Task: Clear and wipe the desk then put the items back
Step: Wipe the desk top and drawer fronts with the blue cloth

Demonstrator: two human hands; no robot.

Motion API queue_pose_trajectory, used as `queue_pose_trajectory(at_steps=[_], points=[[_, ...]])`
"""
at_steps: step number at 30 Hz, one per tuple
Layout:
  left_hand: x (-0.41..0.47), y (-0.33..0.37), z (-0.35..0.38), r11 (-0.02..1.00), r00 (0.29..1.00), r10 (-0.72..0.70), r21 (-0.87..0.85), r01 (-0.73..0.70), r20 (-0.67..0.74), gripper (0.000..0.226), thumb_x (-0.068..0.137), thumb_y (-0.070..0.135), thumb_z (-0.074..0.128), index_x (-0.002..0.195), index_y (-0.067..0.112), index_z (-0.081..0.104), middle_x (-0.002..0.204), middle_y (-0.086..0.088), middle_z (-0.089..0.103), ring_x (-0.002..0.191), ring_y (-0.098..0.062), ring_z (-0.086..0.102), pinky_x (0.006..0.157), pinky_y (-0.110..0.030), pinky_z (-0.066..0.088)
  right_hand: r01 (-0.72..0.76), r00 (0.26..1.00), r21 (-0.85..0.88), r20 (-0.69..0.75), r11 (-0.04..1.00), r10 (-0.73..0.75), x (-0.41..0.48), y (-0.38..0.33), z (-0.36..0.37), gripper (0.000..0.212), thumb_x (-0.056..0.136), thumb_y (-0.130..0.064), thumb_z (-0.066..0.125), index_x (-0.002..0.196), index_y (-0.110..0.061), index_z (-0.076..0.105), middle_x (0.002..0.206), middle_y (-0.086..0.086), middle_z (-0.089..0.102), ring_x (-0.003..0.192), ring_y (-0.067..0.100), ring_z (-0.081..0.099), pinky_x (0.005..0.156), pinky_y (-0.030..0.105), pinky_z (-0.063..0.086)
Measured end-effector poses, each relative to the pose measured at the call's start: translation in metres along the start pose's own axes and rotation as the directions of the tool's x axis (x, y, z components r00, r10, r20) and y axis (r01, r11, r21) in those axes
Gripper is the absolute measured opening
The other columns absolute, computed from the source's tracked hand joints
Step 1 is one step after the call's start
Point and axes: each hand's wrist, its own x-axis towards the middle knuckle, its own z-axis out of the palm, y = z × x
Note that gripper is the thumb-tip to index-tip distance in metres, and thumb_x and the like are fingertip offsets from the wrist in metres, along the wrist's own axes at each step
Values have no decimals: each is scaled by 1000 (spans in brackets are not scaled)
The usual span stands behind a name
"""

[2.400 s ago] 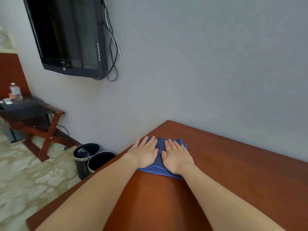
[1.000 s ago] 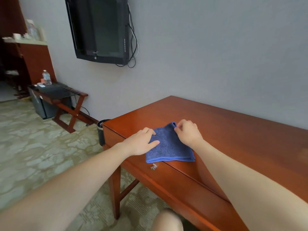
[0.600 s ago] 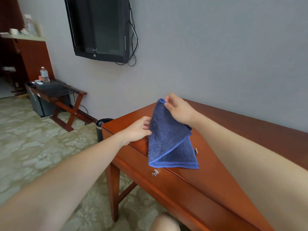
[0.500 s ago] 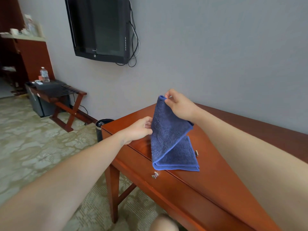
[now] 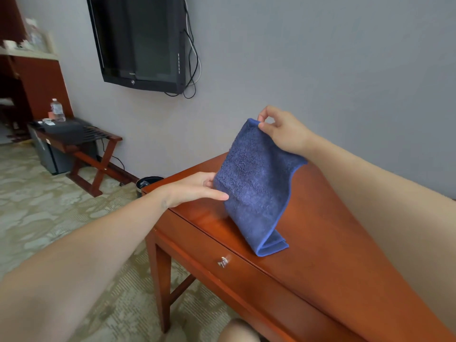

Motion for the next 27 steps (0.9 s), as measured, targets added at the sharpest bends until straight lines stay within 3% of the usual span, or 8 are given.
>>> queue_pose_trajectory(at_steps=[5,10,15,18,20,23,25,27], points=[[-7,8,-7,997,997,-49,67,45,61,43,87,17,72,128,20,59,126,8,66,120,-9,59,107,-31,40,-4,999,21,-49,1000,5,1,-1,-15,5,101,-20,44,100,-20,48,79,10,55,70,20,46,68,30,38],[-22,13,-23,957,973,-221,210,201,72,21,86,24,71,101,9,74,107,1,74,104,-10,68,88,-18,50,-32,986,62,-161,998,41,4,1,-33,6,101,-21,43,100,-20,49,70,-1,48,62,10,43,58,22,35],[-43,15,-43,936,934,-316,-107,336,170,34,85,19,64,113,0,64,112,-10,71,105,-21,68,84,-25,55,-117,974,87,-186,989,131,6,8,-32,6,102,-22,43,101,-19,49,73,-1,46,66,13,43,56,23,32],[-57,9,-53,898,898,-379,-146,415,226,61,66,34,85,116,4,64,114,-12,70,99,-21,70,76,-27,57,-217,970,47,-100,975,221,3,17,-7,8,101,-19,43,102,-15,50,90,5,52,85,21,47,68,28,36],[-68,-2,-57,868,871,-415,-174,466,265,75,57,38,92,117,4,65,118,-15,68,100,-24,69,76,-30,58,-271,963,-25,-25,962,270,1,27,18,10,101,-15,44,98,-11,53,96,9,52,91,24,49,76,31,38],[-82,-22,-57,831,859,-457,-232,505,230,53,75,29,79,120,7,63,117,-10,69,102,-20,69,78,-30,57,-302,952,-79,33,950,306,0,44,57,19,97,-13,47,80,-11,55,87,8,57,95,29,55,74,32,37],[-89,-38,-54,829,850,-485,-201,522,205,49,80,30,76,123,10,62,120,-7,69,108,-20,67,85,-31,56,-348,936,-58,29,936,350,-1,50,81,13,97,-14,48,99,-9,59,103,11,60,106,29,55,77,27,33],[-94,-55,-49,839,847,-513,-128,529,140,53,78,36,76,124,13,62,124,-5,67,114,-20,64,95,-33,52,-394,919,7,15,919,394,-4,51,103,20,97,-12,46,115,-7,52,118,15,58,114,32,53,80,28,33]])
